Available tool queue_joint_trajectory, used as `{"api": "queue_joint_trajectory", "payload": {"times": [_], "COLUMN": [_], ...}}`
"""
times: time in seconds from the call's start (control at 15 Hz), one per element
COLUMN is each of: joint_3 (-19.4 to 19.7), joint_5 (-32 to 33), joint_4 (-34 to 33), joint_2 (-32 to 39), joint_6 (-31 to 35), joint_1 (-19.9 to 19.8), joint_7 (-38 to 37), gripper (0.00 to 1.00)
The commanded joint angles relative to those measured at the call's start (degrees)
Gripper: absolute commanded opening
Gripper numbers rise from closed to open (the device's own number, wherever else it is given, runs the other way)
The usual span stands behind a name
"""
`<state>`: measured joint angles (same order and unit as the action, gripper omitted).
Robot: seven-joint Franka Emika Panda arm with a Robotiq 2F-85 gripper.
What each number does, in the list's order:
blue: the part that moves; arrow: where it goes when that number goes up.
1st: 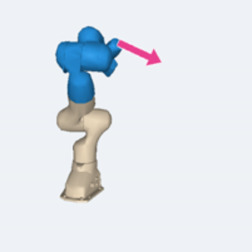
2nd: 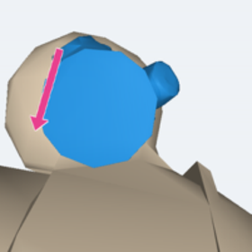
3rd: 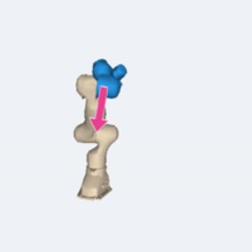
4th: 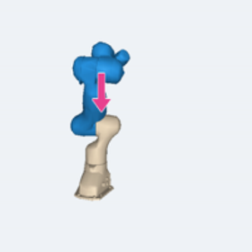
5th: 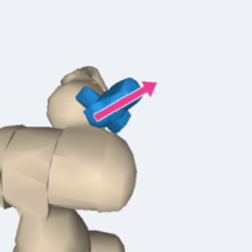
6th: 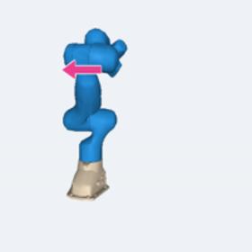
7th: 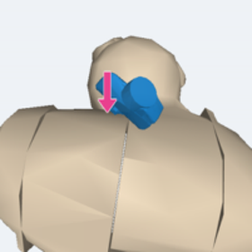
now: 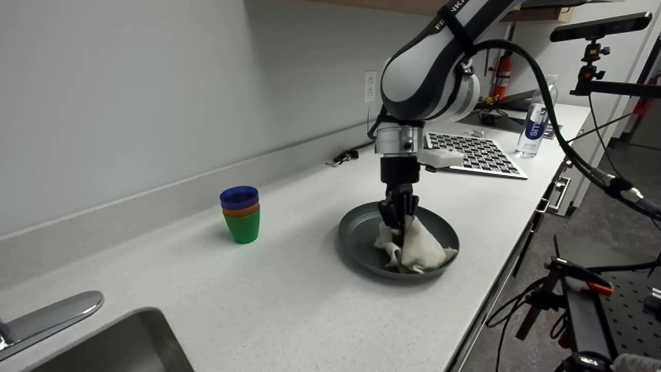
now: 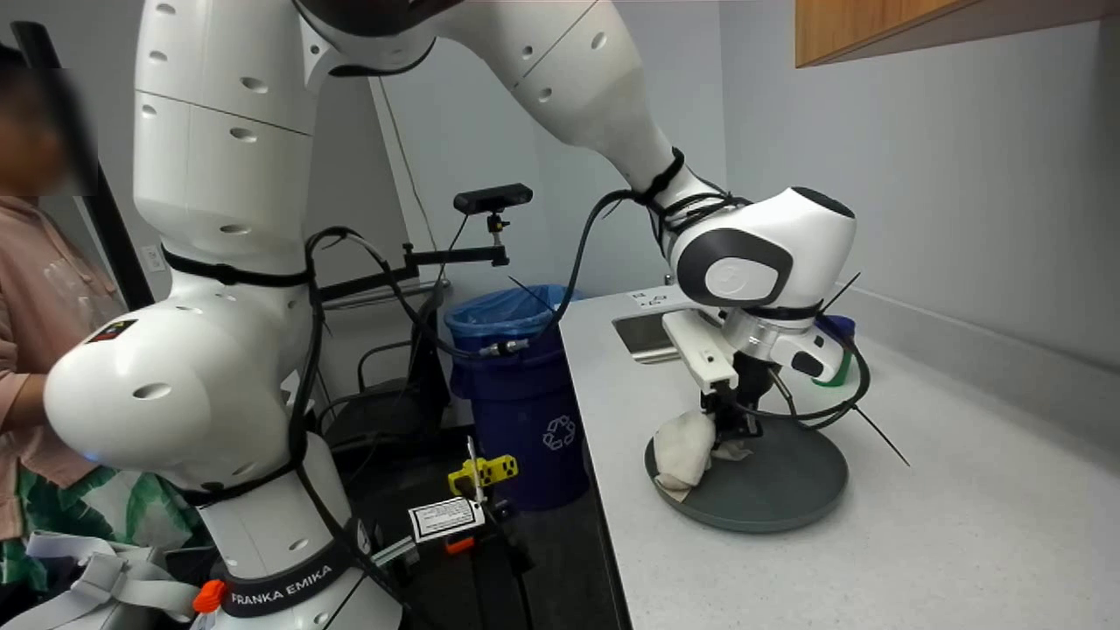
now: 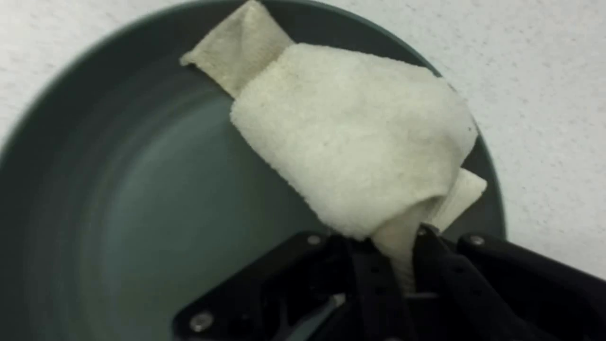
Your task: Use the towel to wipe the grey plate
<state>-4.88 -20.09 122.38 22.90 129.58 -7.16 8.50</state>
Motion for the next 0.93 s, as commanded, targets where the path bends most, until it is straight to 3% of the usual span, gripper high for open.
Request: {"api": "queue_joint_trajectory", "payload": {"times": [0.0,0.2,0.33,0.6,0.87], "joint_3": [5.5,9.2,10.2,9.5,5.3], "joint_5": [9.7,17.9,20.1,17.9,10.1], "joint_4": [0.0,-0.3,-0.7,-0.3,0.5], "joint_2": [0.0,0.5,0.7,0.6,0.0], "joint_6": [-2.5,1.9,5.1,15.8,22.4], "joint_1": [2.5,4.3,4.7,4.8,2.9], "joint_7": [-5.9,-12.9,-16.3,-19.6,-16.8], "gripper": [0.02,0.02,0.02,0.02,0.02]}}
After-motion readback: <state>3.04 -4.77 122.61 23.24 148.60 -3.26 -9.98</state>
